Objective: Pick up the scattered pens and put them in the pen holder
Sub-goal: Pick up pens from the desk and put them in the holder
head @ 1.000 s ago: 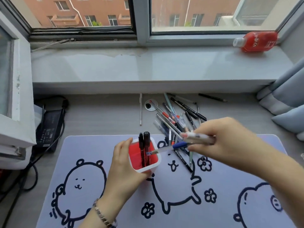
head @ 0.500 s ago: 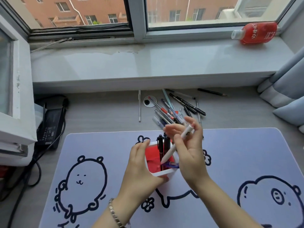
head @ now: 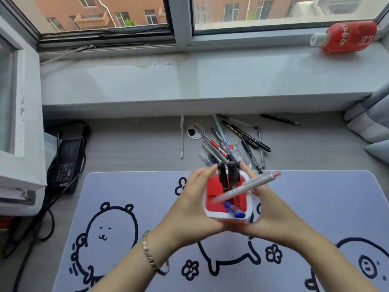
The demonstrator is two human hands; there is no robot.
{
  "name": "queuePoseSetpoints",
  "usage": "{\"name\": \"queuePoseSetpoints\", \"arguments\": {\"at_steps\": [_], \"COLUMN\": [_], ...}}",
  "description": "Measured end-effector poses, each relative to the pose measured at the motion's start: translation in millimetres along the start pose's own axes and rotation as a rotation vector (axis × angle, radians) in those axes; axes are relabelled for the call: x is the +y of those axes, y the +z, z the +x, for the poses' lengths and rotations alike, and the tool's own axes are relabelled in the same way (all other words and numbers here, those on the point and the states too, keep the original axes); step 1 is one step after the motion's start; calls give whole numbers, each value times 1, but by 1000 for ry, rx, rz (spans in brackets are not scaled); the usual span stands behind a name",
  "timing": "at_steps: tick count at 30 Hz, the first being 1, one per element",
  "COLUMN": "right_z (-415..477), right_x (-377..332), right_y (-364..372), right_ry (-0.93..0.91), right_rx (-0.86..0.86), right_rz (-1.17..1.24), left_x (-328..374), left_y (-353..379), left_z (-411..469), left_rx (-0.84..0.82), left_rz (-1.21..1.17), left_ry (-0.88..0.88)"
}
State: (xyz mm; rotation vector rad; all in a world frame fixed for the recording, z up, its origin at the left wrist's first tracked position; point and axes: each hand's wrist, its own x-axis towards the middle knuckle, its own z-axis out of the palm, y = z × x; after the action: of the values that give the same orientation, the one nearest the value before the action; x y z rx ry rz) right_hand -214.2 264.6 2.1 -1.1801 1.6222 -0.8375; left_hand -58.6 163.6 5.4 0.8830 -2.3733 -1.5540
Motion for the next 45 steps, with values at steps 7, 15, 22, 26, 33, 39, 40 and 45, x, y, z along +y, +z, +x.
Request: {"name": "queuePoseSetpoints", "arguments": {"at_steps": [7, 15, 22, 26, 33, 39, 40, 45], "right_z": [-5, -12, -17, -21, -37, -41, -40, -36], "right_x": [22, 23, 24, 19, 22, 20, 19, 13], "right_y": [-27, -39, -39, -33, -22, -12, -9, 23], "right_ry": [-9, 78, 108, 90, 110, 106, 106, 91], "right_rx": [328, 409, 455, 443, 449, 472, 446, 310], "right_rz": [16, 44, 61, 79, 114, 152, 164, 208], "left_x": [-43, -93, -81, -79, -66, -9, 4, 53], "left_y": [-46, -44, -2, 24, 18, -21, -25, -12], "left_z": [93, 162, 136, 130, 129, 84, 72, 10], "left_rx": [156, 308, 288, 354, 519, 767, 761, 555], "left_rz": [92, 428, 123, 72, -237, -508, -561, -797], "left_ry": [-306, -631, -664, -687, -752, -177, -99, 101]}}
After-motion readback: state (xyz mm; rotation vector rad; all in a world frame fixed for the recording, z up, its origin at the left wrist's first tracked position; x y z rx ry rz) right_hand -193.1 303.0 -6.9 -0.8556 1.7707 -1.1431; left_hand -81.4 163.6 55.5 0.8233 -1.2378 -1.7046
